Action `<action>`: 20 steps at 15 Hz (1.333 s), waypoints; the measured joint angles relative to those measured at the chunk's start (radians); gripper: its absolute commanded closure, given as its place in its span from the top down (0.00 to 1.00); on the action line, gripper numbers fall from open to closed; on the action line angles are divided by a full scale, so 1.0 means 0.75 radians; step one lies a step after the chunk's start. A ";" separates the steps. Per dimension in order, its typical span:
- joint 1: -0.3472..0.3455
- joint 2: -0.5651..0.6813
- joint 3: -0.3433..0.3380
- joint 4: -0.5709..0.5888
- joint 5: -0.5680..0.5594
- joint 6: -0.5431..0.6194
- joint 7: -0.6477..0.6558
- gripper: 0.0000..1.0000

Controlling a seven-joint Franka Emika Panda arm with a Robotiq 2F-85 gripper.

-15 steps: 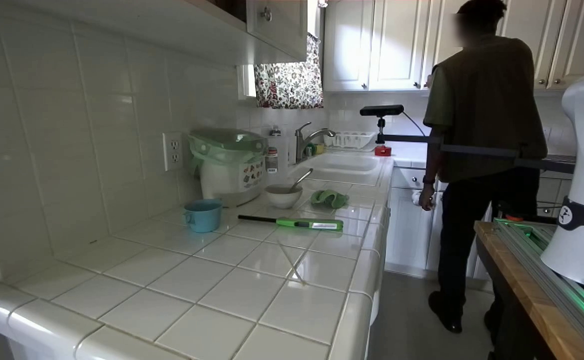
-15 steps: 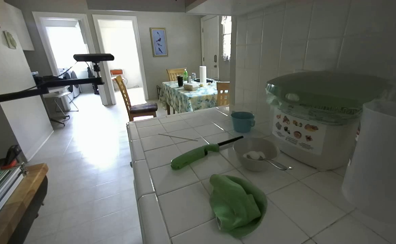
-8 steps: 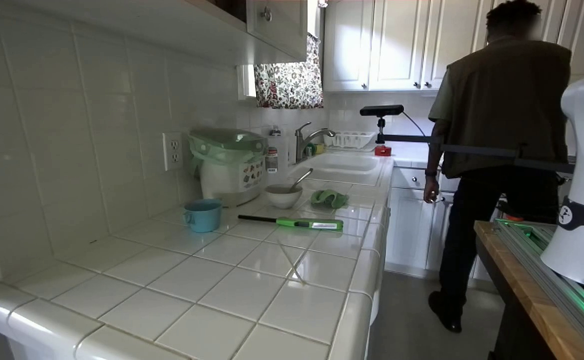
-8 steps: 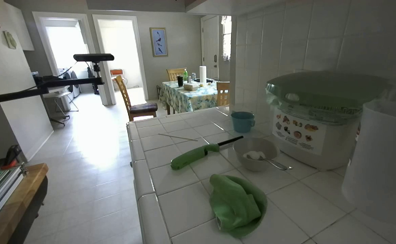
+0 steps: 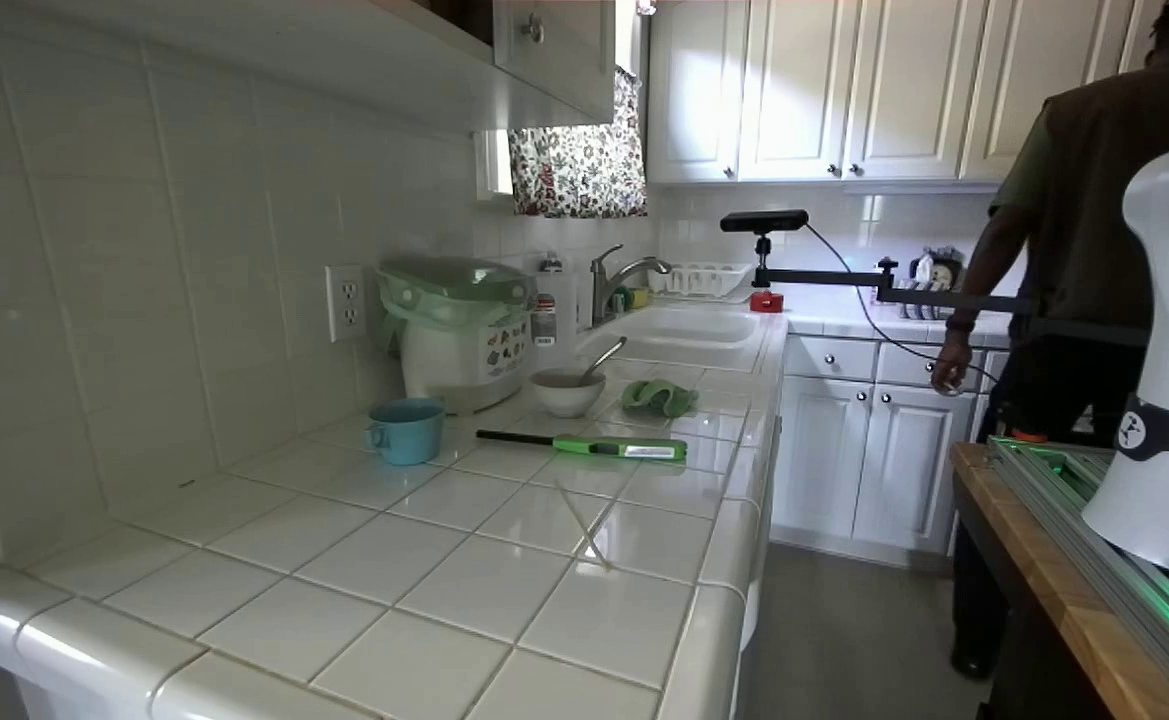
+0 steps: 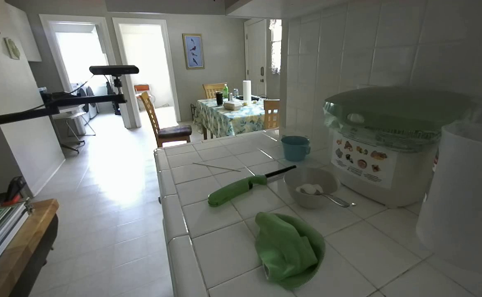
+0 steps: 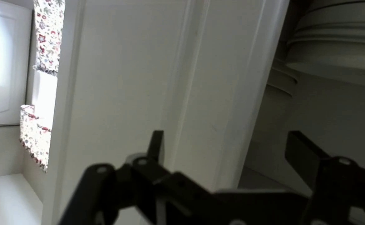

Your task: Open the cabinet door

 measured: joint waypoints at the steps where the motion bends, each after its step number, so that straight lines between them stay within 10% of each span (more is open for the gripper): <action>1: 0.000 0.020 -0.003 0.017 -0.018 -0.006 0.000 1.00; 20: 0.074 0.314 -0.006 0.274 -0.229 -0.479 -0.002 1.00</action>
